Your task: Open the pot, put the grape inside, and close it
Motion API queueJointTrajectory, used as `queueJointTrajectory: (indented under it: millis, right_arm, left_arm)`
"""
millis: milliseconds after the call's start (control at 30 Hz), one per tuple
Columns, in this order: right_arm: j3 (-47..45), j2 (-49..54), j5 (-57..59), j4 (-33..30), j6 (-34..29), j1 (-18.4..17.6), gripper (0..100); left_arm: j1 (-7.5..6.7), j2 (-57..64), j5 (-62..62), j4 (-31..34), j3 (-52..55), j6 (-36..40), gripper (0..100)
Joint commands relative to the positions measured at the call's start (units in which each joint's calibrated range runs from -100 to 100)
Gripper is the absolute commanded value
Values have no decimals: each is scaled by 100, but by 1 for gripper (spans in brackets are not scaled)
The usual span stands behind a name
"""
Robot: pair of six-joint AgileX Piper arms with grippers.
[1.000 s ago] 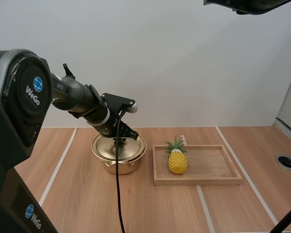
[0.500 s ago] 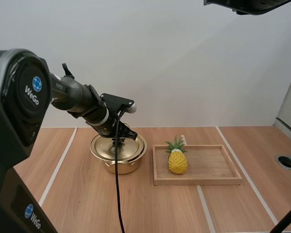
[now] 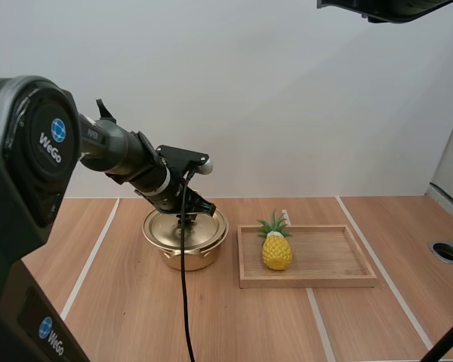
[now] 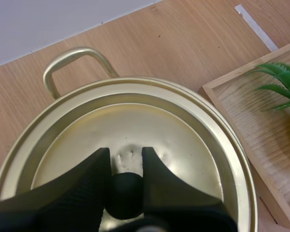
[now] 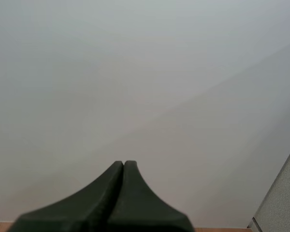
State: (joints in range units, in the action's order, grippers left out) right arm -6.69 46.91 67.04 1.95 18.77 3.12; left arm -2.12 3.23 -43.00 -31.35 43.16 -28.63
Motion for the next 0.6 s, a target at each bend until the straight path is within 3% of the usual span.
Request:
queueJointTrajectory:
  millis: [0, 567]
  right_arm:
    - [-14, 68, 21, -54, -12, 19, 0]
    - [-14, 68, 39, -54, -12, 19, 0]
  left_arm:
    - [-14, -16, -78, -91, 0, -19, 0]
    - [-14, -363, 244, -58, 249, -121, 0]
